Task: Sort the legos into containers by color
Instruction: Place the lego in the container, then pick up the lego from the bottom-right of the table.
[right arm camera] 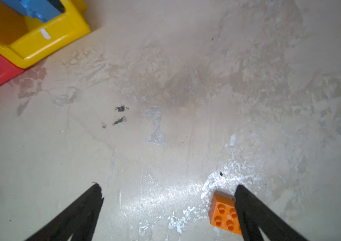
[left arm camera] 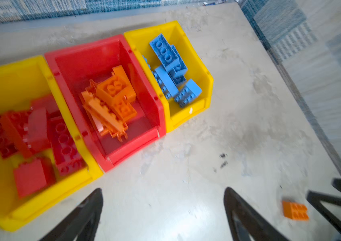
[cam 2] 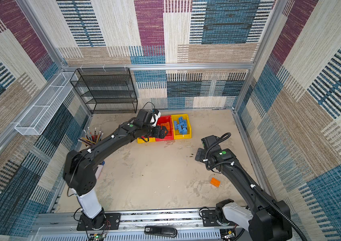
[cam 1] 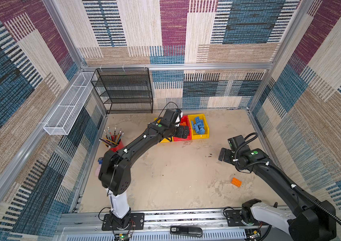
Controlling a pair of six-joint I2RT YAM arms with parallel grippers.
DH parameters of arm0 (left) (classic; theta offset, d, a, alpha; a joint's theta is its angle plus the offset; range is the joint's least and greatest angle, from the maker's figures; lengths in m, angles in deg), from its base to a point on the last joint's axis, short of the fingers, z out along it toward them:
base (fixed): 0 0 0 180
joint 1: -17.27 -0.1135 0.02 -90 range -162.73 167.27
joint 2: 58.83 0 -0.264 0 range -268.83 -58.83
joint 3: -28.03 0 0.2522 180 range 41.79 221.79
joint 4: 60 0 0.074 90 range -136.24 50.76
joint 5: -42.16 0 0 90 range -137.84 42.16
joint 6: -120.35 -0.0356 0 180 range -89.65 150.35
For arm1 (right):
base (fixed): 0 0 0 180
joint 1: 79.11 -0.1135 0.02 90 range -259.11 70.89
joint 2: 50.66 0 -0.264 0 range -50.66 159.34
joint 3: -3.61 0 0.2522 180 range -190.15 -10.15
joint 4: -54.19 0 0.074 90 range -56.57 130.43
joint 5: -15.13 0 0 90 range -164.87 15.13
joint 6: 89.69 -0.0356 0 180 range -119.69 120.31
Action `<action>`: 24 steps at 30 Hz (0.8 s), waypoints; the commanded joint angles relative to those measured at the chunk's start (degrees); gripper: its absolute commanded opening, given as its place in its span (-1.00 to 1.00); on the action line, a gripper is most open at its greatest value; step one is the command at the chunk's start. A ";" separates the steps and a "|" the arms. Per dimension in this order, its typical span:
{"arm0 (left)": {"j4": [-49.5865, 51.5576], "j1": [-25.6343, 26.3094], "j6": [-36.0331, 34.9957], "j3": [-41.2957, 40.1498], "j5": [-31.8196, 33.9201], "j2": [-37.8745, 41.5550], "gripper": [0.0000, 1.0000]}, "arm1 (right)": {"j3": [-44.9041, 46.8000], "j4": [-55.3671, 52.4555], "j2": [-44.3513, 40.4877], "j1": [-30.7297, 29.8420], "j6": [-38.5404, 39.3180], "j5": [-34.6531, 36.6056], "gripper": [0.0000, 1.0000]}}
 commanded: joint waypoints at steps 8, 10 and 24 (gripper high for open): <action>-14.62 2.70 8.06 -28.04 -2.06 17.08 0.82 | 5.58 -7.49 -7.29 0.00 -16.10 -4.14 0.99; -17.02 3.59 9.06 -33.02 -1.88 20.14 0.83 | 6.12 -8.44 -6.24 0.01 -17.41 -6.11 0.99; -13.11 4.10 7.62 -43.91 5.24 35.88 0.84 | 11.10 -7.22 -2.07 3.08 -18.45 -1.52 0.99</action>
